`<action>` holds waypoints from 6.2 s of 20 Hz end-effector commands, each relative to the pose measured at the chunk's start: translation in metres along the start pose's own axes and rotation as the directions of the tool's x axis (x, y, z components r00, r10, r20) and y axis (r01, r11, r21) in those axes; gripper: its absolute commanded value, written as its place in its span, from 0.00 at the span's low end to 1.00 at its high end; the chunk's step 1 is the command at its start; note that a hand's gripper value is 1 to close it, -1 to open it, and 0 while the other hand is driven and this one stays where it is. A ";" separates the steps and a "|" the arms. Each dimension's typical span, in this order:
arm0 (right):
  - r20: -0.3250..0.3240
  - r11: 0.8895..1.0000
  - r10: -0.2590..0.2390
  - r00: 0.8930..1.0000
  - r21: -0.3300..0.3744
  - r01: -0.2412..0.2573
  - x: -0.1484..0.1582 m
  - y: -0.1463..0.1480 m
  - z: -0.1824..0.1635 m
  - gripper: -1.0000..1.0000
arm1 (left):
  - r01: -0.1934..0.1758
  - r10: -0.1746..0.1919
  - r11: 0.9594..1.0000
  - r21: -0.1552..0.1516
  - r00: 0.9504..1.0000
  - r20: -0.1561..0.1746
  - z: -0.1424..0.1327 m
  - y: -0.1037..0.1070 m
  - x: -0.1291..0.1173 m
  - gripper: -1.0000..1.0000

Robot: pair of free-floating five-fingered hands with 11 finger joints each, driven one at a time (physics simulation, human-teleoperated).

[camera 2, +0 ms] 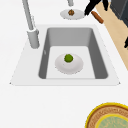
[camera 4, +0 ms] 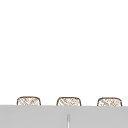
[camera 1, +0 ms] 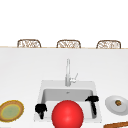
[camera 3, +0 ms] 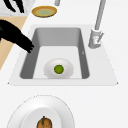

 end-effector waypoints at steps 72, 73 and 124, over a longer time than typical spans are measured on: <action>-0.008 0.992 -0.040 0.999 0.122 0.041 0.009 0.033 0.039 0.50 | -0.167 0.168 0.986 0.022 0.985 -0.045 -0.234 -0.077 -0.331 0.00; -0.008 0.992 -0.040 0.999 0.122 0.041 0.009 0.033 0.039 0.50 | -0.167 0.168 0.986 0.017 0.985 -0.044 -0.237 -0.082 -0.334 0.00; -0.008 0.992 -0.040 0.999 0.122 0.041 0.009 0.033 0.039 0.50 | -0.098 0.095 0.993 -0.066 0.994 -0.054 -0.251 -0.161 -0.428 1.00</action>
